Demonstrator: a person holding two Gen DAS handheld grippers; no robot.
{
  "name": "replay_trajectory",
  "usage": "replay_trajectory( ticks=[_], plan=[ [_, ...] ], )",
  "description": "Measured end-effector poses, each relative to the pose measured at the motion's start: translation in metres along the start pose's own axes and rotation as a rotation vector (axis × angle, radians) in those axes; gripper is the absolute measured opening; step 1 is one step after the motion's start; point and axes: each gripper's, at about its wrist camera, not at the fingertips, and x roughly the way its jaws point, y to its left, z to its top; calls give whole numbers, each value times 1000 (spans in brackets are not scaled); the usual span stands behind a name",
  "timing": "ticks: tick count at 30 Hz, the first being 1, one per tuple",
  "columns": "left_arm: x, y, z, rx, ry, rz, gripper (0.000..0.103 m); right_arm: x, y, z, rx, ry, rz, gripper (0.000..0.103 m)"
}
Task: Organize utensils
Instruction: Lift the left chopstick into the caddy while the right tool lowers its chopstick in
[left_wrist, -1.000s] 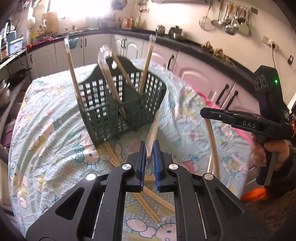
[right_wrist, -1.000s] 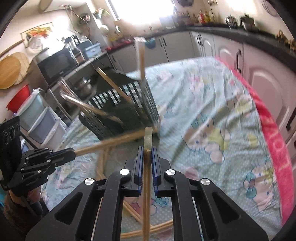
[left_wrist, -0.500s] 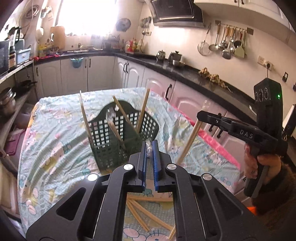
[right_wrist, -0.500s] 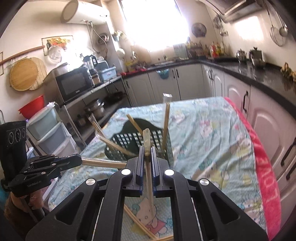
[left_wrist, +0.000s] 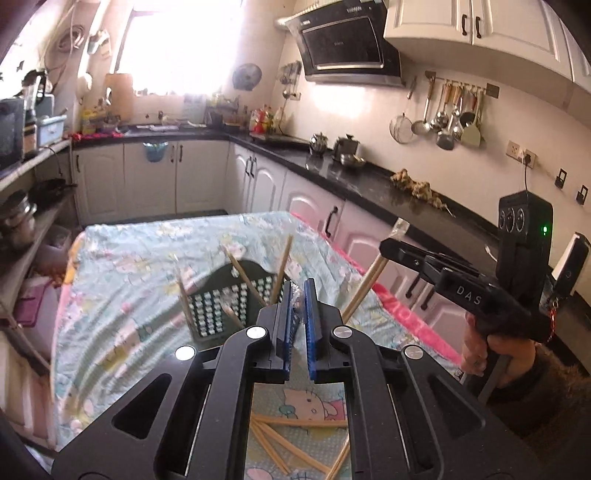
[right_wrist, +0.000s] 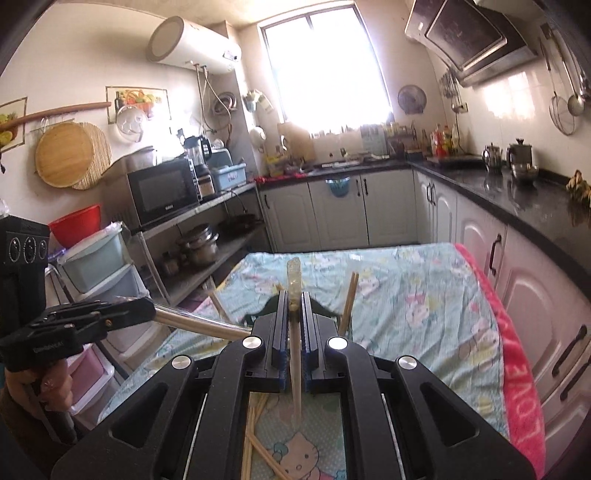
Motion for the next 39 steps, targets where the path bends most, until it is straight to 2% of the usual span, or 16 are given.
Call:
replay_trajectory(
  ticks=[5, 14, 21, 29, 39],
  plan=[
    [-14, 5, 18, 1, -32, 46, 3, -7, 4, 20, -19, -60, -2, 6],
    [-18, 20, 41, -6, -37, 112, 3, -12, 3, 54, -46, -144, -23, 6],
    [-13, 26, 58, -30, -69, 129, 3, -6, 1, 66, -45, -168, -30, 6],
    [-18, 26, 92, -53, -165, 151, 3, 2, 6, 74, -65, -189, -40, 6],
    [3, 41, 97, -67, -188, 228, 3, 9, 12, 80, -107, -228, -49, 6]
  ],
)
